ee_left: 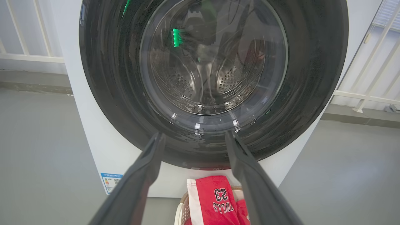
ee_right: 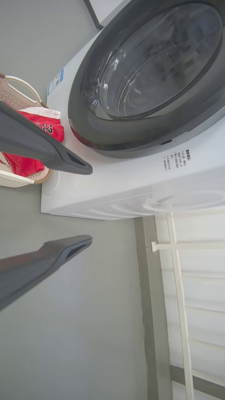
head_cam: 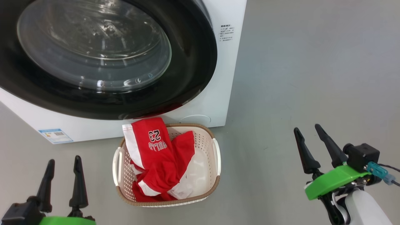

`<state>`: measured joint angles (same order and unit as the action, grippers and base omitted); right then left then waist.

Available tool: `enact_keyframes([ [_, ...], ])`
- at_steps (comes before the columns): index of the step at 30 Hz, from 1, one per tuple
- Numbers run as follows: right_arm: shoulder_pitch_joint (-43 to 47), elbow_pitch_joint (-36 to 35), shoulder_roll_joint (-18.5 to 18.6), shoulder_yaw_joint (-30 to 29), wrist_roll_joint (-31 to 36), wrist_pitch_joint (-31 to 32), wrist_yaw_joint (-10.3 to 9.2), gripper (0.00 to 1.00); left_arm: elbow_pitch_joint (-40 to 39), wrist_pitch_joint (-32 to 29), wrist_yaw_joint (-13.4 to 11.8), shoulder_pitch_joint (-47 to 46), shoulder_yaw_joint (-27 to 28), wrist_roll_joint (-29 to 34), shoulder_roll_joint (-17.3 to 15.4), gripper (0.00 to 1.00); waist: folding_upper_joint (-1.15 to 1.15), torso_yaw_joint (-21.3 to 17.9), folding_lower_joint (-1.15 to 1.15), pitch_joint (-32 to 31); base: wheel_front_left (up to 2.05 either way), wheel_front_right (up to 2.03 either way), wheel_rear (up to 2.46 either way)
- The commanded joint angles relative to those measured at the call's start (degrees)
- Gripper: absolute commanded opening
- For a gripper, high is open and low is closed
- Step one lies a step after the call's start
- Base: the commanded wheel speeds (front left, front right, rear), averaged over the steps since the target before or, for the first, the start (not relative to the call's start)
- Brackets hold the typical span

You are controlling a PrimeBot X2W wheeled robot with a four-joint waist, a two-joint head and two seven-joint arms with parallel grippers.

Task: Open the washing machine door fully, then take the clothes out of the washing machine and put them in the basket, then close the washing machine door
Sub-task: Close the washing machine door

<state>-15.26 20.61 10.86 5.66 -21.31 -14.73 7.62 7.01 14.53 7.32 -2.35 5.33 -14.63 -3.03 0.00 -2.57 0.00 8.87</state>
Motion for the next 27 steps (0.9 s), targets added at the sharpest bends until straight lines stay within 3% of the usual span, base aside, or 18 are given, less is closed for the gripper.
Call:
enact_keyframes([
  [1,0.9,-1.6,0.5,0.8,0.2,-0.3,-0.13,1.00,-1.7,0.5,0.2,0.4,2.0,0.6,-0.9,1.00,0.00,-0.2,0.00,-0.3,0.00,0.00,0.00],
  [27,4.3,-2.4,0.7,-1.0,0.8,-0.3,-0.13,1.00,-2.7,0.5,0.2,2.0,3.0,1.8,-0.4,1.00,0.00,-0.3,0.00,-1.4,0.00,0.00,0.00],
])
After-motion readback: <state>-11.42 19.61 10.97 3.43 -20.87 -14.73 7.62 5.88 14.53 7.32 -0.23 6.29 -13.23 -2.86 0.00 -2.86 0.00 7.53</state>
